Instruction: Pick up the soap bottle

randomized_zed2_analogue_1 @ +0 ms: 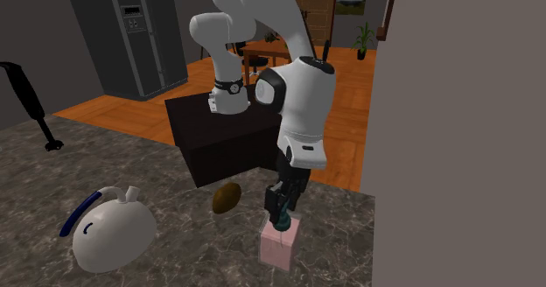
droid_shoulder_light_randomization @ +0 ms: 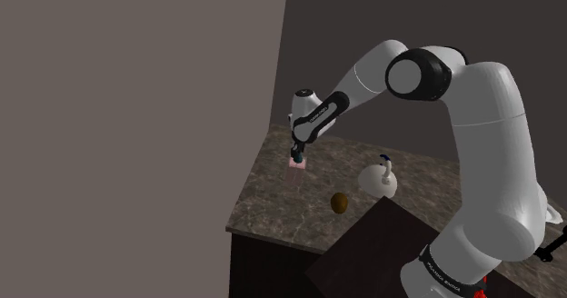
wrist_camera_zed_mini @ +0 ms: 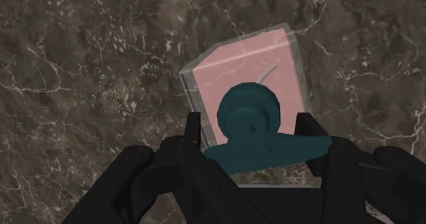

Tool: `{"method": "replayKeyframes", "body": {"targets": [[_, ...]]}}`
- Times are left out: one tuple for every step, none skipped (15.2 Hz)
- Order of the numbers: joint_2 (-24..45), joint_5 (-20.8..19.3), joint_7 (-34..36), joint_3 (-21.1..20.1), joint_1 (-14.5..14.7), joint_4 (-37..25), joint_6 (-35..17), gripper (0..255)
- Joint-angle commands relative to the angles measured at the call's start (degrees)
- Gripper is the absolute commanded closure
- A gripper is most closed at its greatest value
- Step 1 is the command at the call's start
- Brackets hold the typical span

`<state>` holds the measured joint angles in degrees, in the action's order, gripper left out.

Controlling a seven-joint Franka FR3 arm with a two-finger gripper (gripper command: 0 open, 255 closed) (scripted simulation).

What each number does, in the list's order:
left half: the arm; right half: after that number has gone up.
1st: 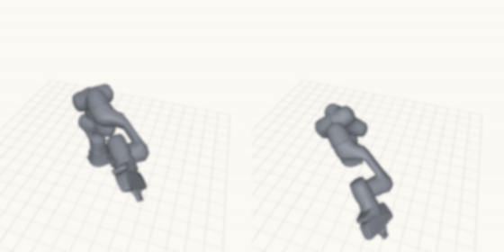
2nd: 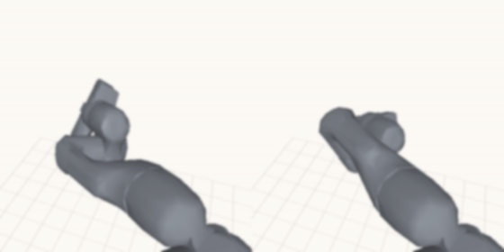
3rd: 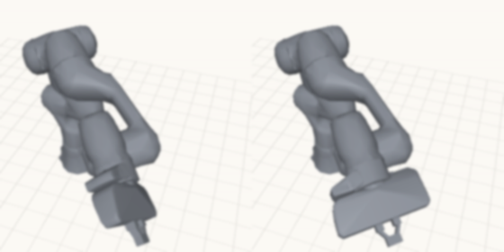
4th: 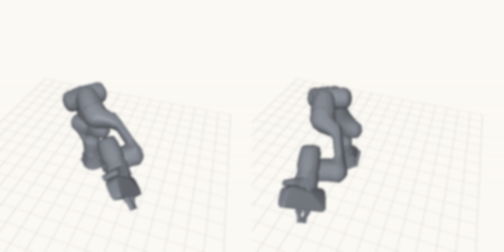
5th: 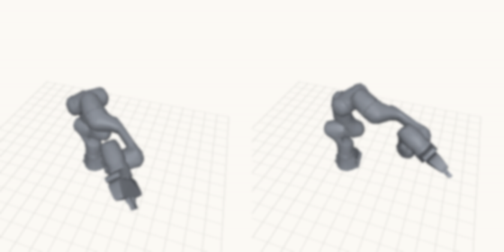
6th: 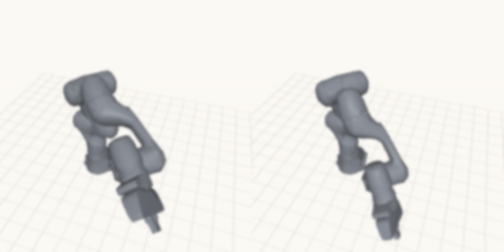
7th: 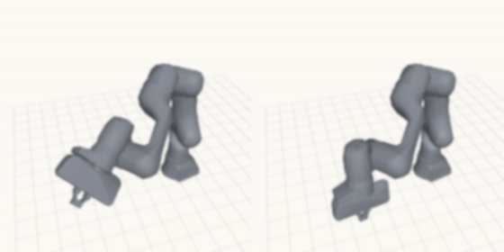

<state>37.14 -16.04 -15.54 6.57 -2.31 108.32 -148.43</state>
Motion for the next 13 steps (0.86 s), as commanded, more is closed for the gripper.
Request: {"method": "replayKeyframes", "body": {"targets": [[-1.4, 0.1, -0.3, -0.1, -0.1, 0.5, 0.9, 255], [-2.0, 0.1, -0.5, -0.1, -0.1, 0.6, 1.4, 255], [-2.6, 0.2, -0.6, -0.2, -0.1, 0.7, 1.9, 255], [-3.3, 0.3, -0.8, -0.2, -0.1, 0.8, 2.4, 255], [-3.9, 0.3, -0.9, -0.3, -0.1, 0.9, 2.9, 255], [-4.5, 0.4, -1.1, -0.3, -0.1, 1.0, 3.4, 255], [-5.1, 0.5, -1.2, -0.3, -0.2, 1.1, 3.9, 255], [-5.7, 0.5, -1.4, -0.4, -0.2, 1.1, 4.4, 255], [-6.3, 0.6, -1.5, -0.4, -0.2, 1.2, 5.0, 255], [-6.8, 0.7, -1.7, -0.5, -0.2, 1.2, 5.5, 255], [-7.4, 0.7, -1.8, -0.5, -0.2, 1.3, 6.0, 255], [-7.5, 0.8, -1.9, -0.5, -0.2, 1.3, 6.1, 255], [-7.5, 0.8, -1.9, -0.5, -0.2, 1.3, 6.1, 255]]}}
